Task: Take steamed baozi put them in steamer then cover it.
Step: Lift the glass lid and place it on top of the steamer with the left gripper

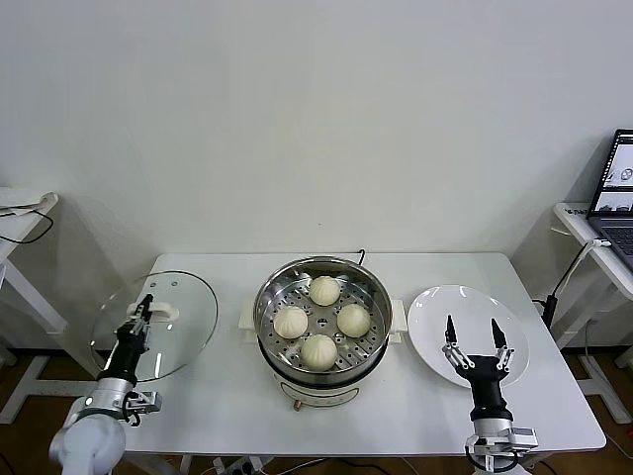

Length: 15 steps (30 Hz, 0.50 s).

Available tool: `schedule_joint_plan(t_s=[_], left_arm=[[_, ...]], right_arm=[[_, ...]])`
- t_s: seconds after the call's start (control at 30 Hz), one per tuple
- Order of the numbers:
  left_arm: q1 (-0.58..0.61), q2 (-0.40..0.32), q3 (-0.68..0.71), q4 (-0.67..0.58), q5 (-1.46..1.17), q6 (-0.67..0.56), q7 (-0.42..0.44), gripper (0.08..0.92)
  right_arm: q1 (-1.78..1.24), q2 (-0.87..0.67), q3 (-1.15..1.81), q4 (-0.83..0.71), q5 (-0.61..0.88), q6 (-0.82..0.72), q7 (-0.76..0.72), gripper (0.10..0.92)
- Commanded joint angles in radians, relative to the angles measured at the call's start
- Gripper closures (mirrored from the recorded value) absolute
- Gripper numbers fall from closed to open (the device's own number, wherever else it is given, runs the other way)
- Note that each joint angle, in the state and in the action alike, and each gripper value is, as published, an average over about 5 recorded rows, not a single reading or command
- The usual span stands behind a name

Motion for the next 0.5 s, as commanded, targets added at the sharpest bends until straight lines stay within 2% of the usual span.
schedule_joint_plan(t_s=[0.03, 0.27, 0.5], left_arm=[[0.169, 0.084, 0.104, -0.496, -0.147, 0.345, 0.234, 0.813], [0.150, 0.135, 0.386, -0.608, -0.085, 0.567, 0.312, 0.813], [0.006, 0.165, 0.660, -0.613, 0.050, 0.716, 0.391, 0.813]], right_arm=[[0.000, -0.002, 0.004, 0.001, 0.003, 0.001, -0.002, 0.203], [0.005, -0.001, 0.016, -0.008, 0.007, 0.006, -0.005, 0.203], [0.009, 0.007, 0.036, -0.019, 0.005, 0.007, -0.007, 0.203]])
